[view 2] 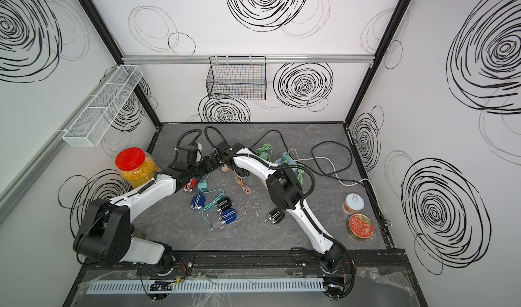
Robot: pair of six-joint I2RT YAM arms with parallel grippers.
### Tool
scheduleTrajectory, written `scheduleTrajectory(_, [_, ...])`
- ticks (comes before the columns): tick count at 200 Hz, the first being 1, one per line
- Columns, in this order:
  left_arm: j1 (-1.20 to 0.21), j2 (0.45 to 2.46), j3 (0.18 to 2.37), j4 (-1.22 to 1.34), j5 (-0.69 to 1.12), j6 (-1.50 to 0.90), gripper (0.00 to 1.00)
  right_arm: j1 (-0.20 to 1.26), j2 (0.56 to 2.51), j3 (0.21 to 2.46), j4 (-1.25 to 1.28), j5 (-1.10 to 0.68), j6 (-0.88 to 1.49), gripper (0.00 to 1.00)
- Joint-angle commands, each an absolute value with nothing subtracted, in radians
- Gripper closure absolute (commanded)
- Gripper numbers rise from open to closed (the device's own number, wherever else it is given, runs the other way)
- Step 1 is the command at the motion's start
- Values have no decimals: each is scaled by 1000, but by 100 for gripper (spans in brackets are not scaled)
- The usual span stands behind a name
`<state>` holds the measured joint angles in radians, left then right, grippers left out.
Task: Unplug the electric shaver
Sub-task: Place the plug at the center of the board.
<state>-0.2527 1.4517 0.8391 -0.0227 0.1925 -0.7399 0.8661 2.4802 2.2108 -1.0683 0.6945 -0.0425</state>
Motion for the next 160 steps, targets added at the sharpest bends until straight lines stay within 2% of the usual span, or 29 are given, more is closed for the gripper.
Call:
scheduleTrajectory(1, [-253,1475,849,17,185,-729,7,866,2521,2260,-1171,898,61,4])
scheduleTrajectory(35, [-262,1484,844,46,198,-744,7,816,2550,2345,-1273,1043,233,4])
scheduleTrajectory(79, [-261,1475,836,50,193,-739,7,804,2463,2326,-1167,1140,289,4])
scheduleTrajectory(95, [-259,1475,833,55,196,-741,7,806,2444,2324,-1097,1071,236,4])
scheduleTrajectory(113, [-258,1474,828,63,201,-742,7,786,2428,2348,-1067,896,232,4])
scheduleTrajectory(160, [-279,1426,832,56,202,-723,8,749,2278,2333,-1058,733,321,6])
